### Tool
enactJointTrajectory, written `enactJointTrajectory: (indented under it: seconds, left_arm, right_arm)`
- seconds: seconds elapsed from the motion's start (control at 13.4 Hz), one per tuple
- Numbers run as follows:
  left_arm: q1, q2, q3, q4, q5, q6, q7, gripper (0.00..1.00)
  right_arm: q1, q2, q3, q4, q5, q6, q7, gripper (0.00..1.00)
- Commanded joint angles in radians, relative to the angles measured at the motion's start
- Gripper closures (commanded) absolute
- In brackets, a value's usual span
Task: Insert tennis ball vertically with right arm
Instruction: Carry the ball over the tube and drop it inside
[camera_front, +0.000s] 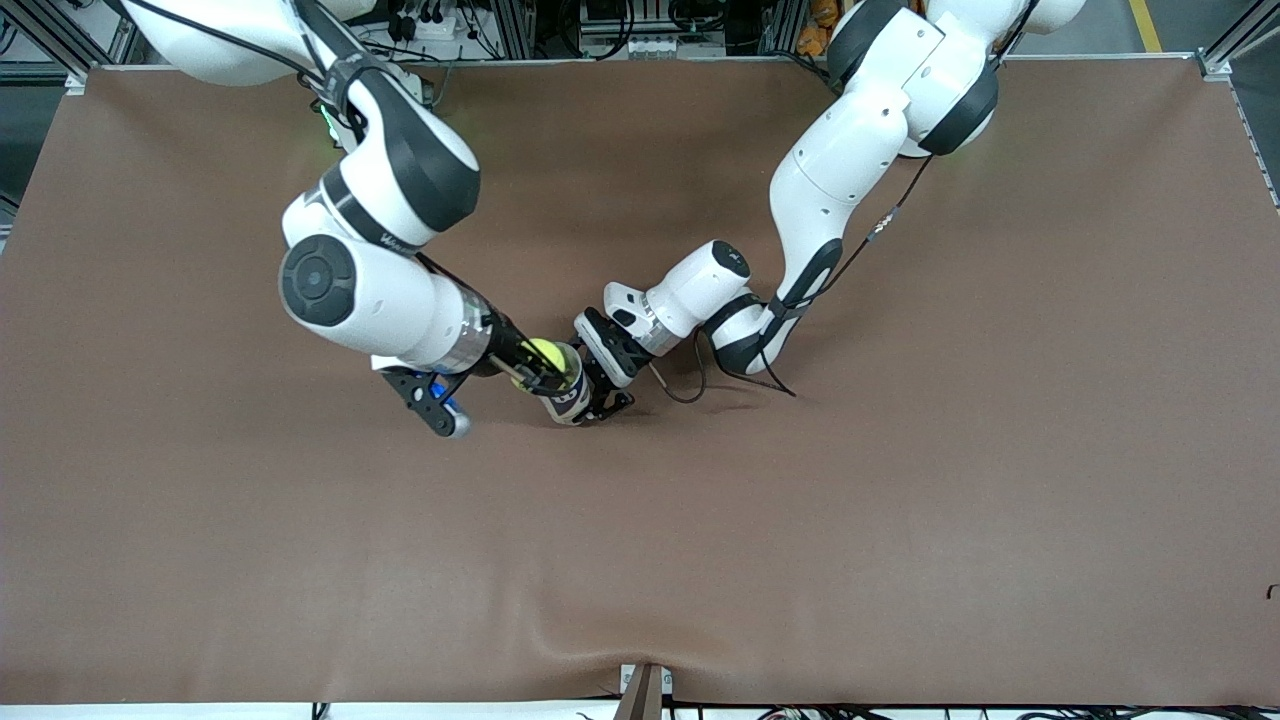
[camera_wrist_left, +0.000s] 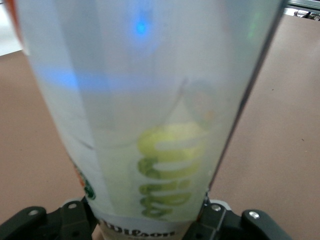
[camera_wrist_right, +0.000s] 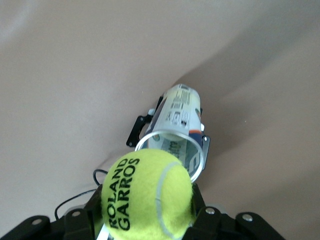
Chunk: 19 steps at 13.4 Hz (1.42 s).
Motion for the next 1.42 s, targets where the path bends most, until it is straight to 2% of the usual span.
enactJointTrajectory:
  seconds: [0.0,0.37,0.45,0.52,0.6,0.97,1.12,1.35]
  left_arm:
    - [-0.010,-0.002,0.009,0.007,-0.012,0.019,-0.001,0.28]
    - [-0.010,-0.002,0.009,0.006,-0.012,0.019,-0.001,0.27]
    - [-0.010,-0.002,0.009,0.006,-0.012,0.019,-0.001,0.27]
    - [-0.010,-0.002,0.009,0.006,-0.012,0.019,-0.001,0.27]
    - [-0.010,-0.002,0.009,0.006,-0.014,0.019,-0.001,0.27]
    - [-0.012,0.004,0.009,0.006,-0.014,0.019,-0.001,0.26]
    - [-0.014,0.006,0.009,0.006,-0.014,0.019,-0.001,0.25]
    - [-0.014,0.009,0.009,0.004,-0.012,0.019,-0.001,0.23]
  right_arm:
    - [0.018,0.011,-0.001,-0.006,-0.026,0.005,0.037,1.00]
    - [0.032,0.039,-0.001,-0.023,-0.057,0.027,0.054,1.00]
    - [0.032,0.051,-0.001,-0.023,-0.057,0.043,0.065,0.83]
    - [0.032,0.061,-0.001,-0.023,-0.057,0.059,0.074,0.37]
    - [0.032,0.062,-0.001,-0.023,-0.057,0.060,0.079,0.00]
    - [0.020,0.045,0.003,-0.006,-0.045,0.044,0.074,0.00]
    - [0.006,0.025,0.005,0.024,-0.043,-0.030,0.071,0.00]
    - [-0.045,0.024,0.005,0.142,-0.046,-0.166,0.048,0.00]
